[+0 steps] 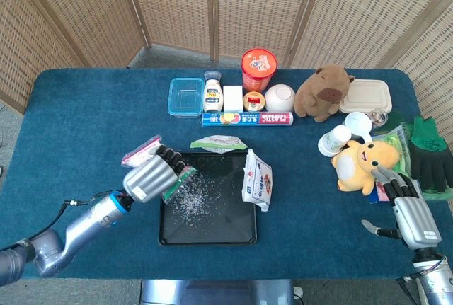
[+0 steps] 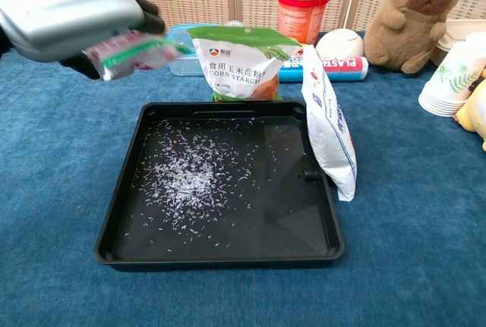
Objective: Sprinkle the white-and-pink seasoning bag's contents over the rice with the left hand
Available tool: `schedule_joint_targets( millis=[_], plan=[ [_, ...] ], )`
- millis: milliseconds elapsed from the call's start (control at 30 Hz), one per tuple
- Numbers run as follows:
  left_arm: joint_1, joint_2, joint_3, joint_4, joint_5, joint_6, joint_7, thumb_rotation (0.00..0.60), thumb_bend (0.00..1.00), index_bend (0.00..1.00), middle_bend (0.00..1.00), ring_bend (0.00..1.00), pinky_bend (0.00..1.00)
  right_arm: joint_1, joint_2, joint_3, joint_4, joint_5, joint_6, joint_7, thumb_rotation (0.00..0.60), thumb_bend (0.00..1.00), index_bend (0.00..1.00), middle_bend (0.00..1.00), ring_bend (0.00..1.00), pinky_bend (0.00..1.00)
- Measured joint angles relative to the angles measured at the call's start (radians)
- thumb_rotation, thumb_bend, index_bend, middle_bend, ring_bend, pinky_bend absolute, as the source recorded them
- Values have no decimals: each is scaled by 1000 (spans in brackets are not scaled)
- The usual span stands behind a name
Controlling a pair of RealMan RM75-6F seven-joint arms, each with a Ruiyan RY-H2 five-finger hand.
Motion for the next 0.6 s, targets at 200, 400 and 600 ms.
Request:
schedule_joint_targets(
  millis=[200, 400, 600],
  plan=[
    [78, -82, -1, 89, -88, 124, -175, 600, 320, 860, 675, 540, 580, 1, -2, -1, -2, 1, -2, -6, 567, 0, 0, 15, 36, 6],
    [133, -136, -4, 134, -168, 174, -352, 600, 320, 860, 675, 540, 559, 1, -4, -1, -2, 1, -2, -11, 566, 0, 0, 15, 36, 7],
    [177, -193, -11, 189, -249, 199, -584, 600, 317, 860, 675, 540, 530, 3, -7, -3, -3, 1, -7, -20, 568, 0, 0, 15, 36, 7]
  ],
)
